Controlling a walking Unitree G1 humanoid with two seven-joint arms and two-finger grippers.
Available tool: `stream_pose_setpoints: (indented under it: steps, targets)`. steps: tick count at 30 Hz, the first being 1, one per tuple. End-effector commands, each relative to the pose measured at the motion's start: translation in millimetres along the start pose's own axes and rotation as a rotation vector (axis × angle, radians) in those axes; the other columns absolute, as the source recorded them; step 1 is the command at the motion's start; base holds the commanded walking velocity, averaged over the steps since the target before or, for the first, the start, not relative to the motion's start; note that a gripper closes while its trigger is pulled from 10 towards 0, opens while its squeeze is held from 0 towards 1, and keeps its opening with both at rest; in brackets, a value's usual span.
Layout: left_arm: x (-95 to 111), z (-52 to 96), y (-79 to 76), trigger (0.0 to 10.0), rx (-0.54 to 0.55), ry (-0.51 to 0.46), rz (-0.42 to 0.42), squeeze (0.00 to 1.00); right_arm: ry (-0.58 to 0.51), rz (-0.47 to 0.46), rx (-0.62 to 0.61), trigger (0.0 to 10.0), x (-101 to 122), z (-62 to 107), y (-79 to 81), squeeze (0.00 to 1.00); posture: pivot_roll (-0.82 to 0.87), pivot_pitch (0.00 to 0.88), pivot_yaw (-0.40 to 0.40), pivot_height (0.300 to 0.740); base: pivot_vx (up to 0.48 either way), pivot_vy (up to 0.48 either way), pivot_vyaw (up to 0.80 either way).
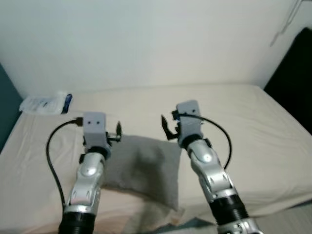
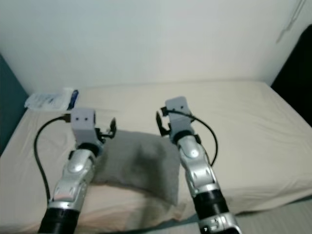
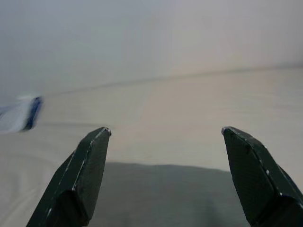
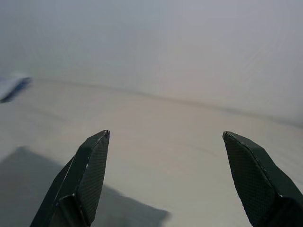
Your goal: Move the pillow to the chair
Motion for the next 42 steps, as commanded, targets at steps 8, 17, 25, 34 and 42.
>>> stream_pose_setpoints:
  steps: [8,17,25,34,42]
  targets:
    - [-7.0,0.3,5.2,10.0,0.020,0.033,-0.015,0.00,0.055,-0.034,0.006,10.0,-8.9,-3.3,3.3,0.00,-0.01,0.054,-0.050,0.740,0.000,0.000,0.00]
    - [-8.3,0.0,5.6,10.0,0.025,0.039,-0.015,0.00,0.060,-0.029,-0.005,10.0,-10.9,-4.1,-0.1,0.00,-0.01,0.057,-0.049,0.700,0.000,0.000,0.00]
    - [-9.9,0.5,5.4,10.0,0.026,0.048,-0.009,0.00,0.061,-0.031,-0.002,10.0,-10.3,-4.6,0.4,0.00,-0.01,0.059,-0.051,0.665,0.000,0.000,0.00]
    - [-12.0,1.1,7.0,10.0,0.031,0.059,-0.008,0.00,0.063,-0.026,0.002,10.0,-10.4,-4.9,1.7,0.00,-0.01,0.063,-0.050,0.630,0.000,0.000,0.00]
    - [-13.1,0.8,5.5,10.0,0.024,0.066,-0.013,0.00,0.068,-0.017,0.006,10.0,-10.8,-4.2,2.9,0.00,-0.01,0.068,-0.049,0.625,0.000,0.000,0.00]
Point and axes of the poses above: a point about 5 cm out from each wrist's last joint towards the gripper, its own z axis pointing back from the gripper into the wrist, its own x axis along the axis of the wrist's last joint, y = z × x, the point moved 4 cm from there along -z, pointing out of the wrist towards the gripper, and after that the axes turned 6 degrees about z, right-handed, at the moved point
